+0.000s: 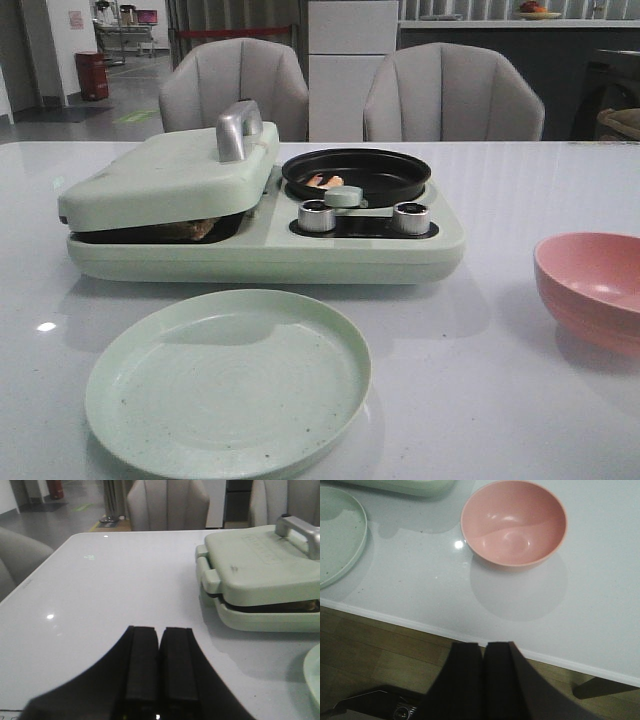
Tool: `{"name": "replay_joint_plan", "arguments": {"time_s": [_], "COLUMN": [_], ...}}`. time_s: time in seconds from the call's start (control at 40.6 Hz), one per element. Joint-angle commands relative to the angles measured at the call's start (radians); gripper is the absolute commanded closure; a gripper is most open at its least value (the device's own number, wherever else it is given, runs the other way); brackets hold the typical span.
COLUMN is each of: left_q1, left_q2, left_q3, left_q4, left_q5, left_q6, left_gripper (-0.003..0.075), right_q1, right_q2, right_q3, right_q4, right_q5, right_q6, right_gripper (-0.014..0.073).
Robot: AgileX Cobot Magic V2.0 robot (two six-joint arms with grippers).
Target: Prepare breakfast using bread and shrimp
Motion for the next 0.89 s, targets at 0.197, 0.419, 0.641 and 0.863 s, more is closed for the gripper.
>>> {"name": "replay_joint_plan", "arguments": {"time_s": [0.197,0.419,0.641,0.863], "left_q1": [0.021,-0.011,-0.054,-0.054], "left_q2": [-0.048,-0.051,-0.051,-0.051], "left_q3": [0.073,0.071,0.071,0.071], "left_q4": [-0.017,0.004,0.010,0.004], "left_q5": [-0.226,-0.228,-0.228,-0.228], "left_q6": [0.002,0.002,0.002,0.002], "left_gripper": [0.0619,0.0619,0.0619,0.0619], "right_q1": [0.001,0.001,0.001,0.001], "right_q2": [0.008,0.008,0.008,0.008], "right_q3": [-0.026,-0.026,-0.026,-0.026], "right_q4": [0.007,0.007,0.007,0.007], "right_q5": [-0.069,-0.068,-0.068,-0.068], "right_q6": [0.000,0.000,0.000,0.000], "right_gripper": [0.0559,0.0559,0.0559,0.0559]}}
